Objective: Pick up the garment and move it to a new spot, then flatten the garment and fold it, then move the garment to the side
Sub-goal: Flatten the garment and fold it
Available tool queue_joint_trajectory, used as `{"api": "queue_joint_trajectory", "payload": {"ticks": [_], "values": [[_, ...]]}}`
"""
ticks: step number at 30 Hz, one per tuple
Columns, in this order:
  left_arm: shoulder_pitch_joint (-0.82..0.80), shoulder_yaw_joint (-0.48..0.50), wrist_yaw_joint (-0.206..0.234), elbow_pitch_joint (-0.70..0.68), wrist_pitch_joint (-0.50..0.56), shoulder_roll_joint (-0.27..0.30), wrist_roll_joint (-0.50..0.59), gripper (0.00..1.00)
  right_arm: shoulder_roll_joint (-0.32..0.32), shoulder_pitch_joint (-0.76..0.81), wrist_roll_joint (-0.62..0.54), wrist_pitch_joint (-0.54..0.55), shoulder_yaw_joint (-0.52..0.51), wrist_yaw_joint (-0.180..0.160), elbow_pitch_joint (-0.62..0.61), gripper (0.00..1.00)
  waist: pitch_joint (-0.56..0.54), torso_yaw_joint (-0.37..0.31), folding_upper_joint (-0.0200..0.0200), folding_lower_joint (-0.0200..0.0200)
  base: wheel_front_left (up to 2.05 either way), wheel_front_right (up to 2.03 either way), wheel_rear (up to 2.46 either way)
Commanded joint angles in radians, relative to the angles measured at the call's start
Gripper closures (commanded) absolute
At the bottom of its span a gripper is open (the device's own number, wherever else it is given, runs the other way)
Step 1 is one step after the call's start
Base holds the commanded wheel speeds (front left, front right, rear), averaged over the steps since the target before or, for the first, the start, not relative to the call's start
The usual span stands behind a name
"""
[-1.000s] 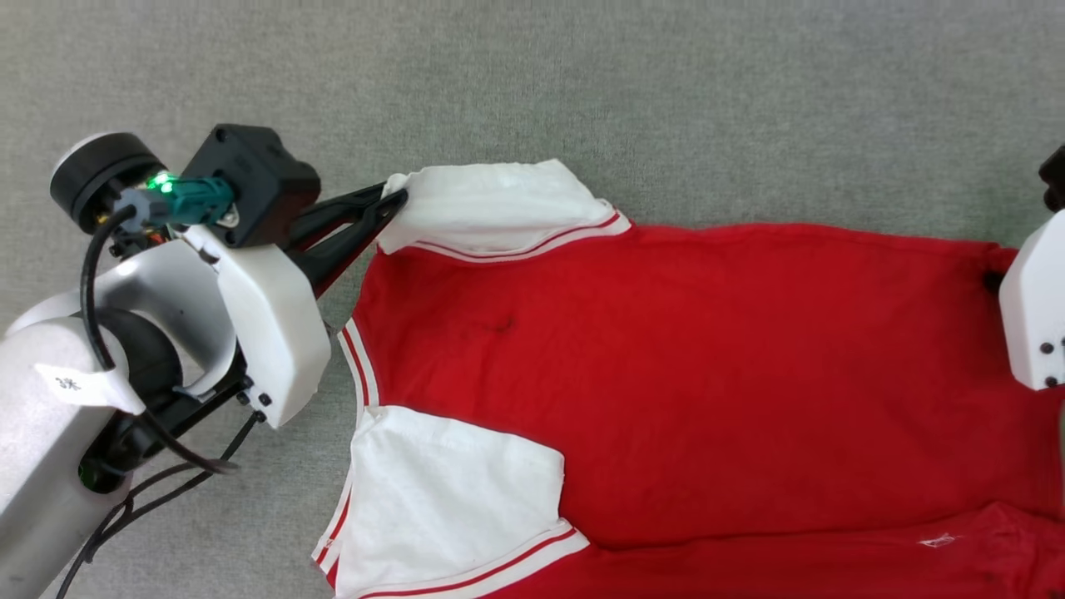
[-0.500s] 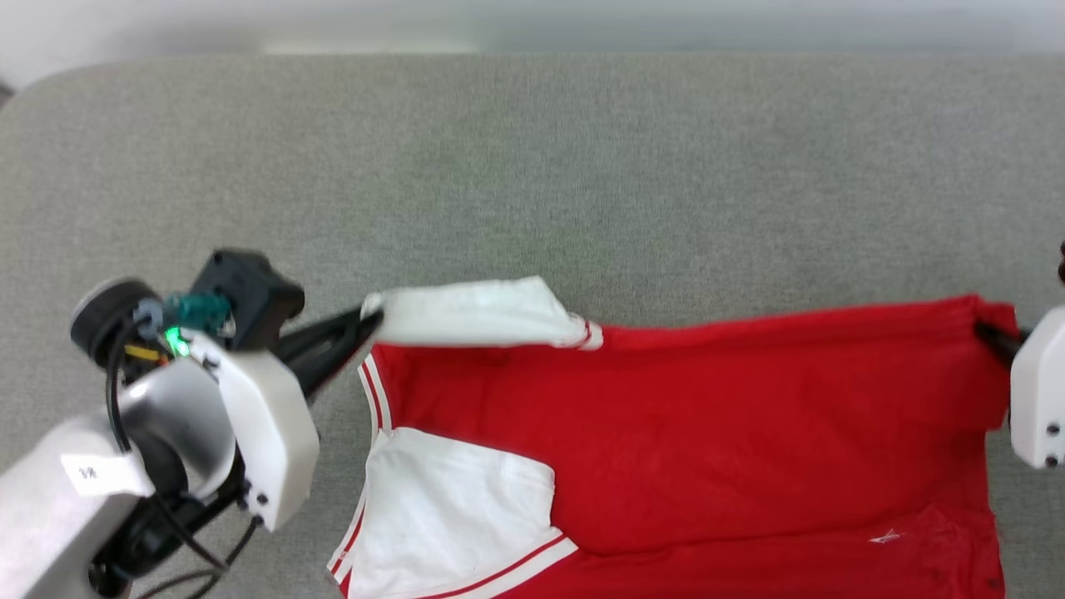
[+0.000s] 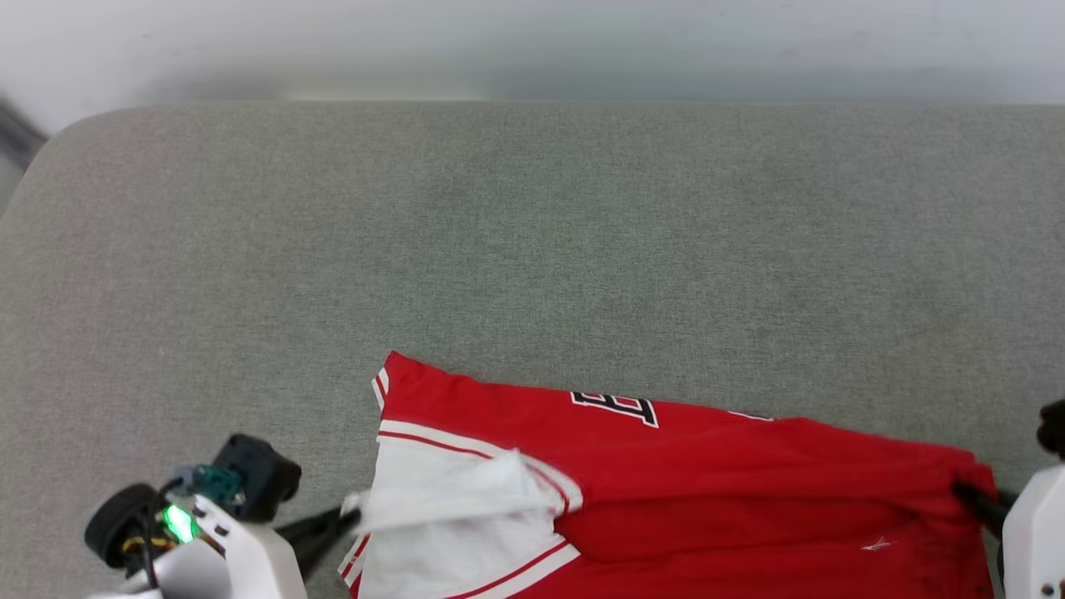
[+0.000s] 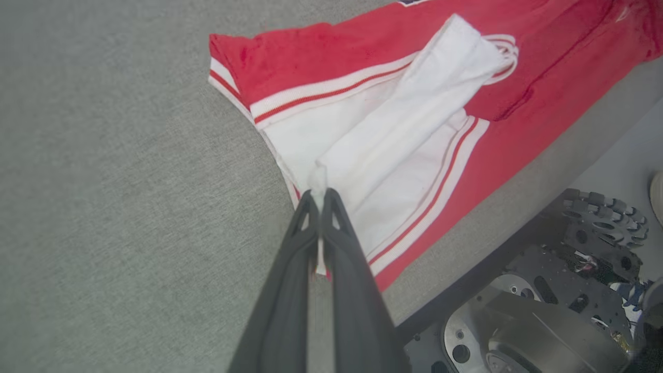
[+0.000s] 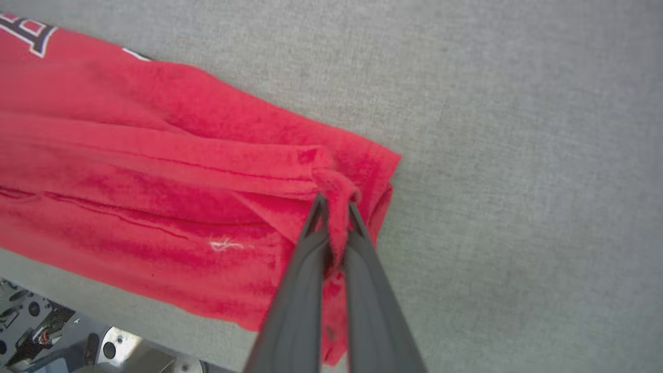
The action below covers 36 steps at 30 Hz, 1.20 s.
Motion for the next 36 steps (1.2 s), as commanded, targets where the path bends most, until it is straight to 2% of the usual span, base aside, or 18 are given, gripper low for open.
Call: {"api": "queue_joint_trajectory", "payload": {"ticks": [1, 6, 13, 18, 19, 20, 25, 30, 36], "values": [[0.021, -0.018, -0.008, 0.019, -0.003, -0.012, 0.000, 1.00, -0.019, 0.034, 0.010, 0.007, 0.013, 0.000, -0.005, 1.00, 0.002, 0.003, 0.0000, 0.0001, 0.00, 0.00, 0.00], [0.038, -0.070, -0.044, 0.101, 0.002, -0.060, -0.001, 1.00, -0.074, 0.079, 0.020, -0.002, 0.073, 0.000, 0.017, 1.00, 0.009, 0.006, 0.0000, 0.0001, 0.00, 0.00, 0.00], [0.023, -0.114, -0.082, 0.185, -0.001, -0.111, 0.018, 1.00, -0.134, 0.065, 0.021, -0.044, 0.148, 0.000, 0.063, 1.00, 0.011, 0.006, 0.0000, 0.0001, 0.00, 0.00, 0.00], [0.007, -0.135, -0.095, 0.227, -0.001, -0.143, 0.032, 1.00, -0.141, 0.049, 0.040, -0.059, 0.181, 0.000, 0.094, 1.00, 0.008, 0.005, 0.0000, 0.0001, 0.00, 0.00, 0.00], [0.005, -0.138, -0.096, 0.233, 0.000, -0.146, 0.038, 0.15, -0.140, 0.044, 0.041, -0.066, 0.185, 0.000, 0.094, 0.64, 0.005, 0.003, 0.0000, 0.0001, 0.00, 0.00, 0.00], [0.005, -0.140, -0.096, 0.239, -0.002, -0.150, 0.041, 0.00, -0.136, 0.042, 0.045, -0.069, 0.185, 0.000, 0.096, 0.00, 0.001, 0.002, 0.0000, 0.0001, 0.00, 0.00, 0.00], [0.010, -0.133, -0.083, 0.251, -0.033, -0.165, 0.048, 0.00, -0.131, 0.040, 0.053, -0.074, 0.188, 0.000, 0.084, 0.00, -0.026, -0.004, 0.0000, 0.0001, 0.00, 0.00, 0.00], [0.008, -0.074, -0.048, 0.223, -0.131, -0.191, 0.039, 0.00, -0.101, 0.045, 0.087, -0.066, 0.137, 0.000, 0.040, 0.00, -0.073, -0.008, 0.0000, 0.0001, 0.00, 0.00, 0.00], [0.003, 0.045, 0.047, 0.199, -0.386, -0.241, 0.095, 0.00, 0.000, 0.047, 0.082, -0.017, -0.015, 0.000, -0.056, 0.00, -0.099, -0.012, 0.0000, 0.0001, 0.00, 0.00, 0.00]]}}
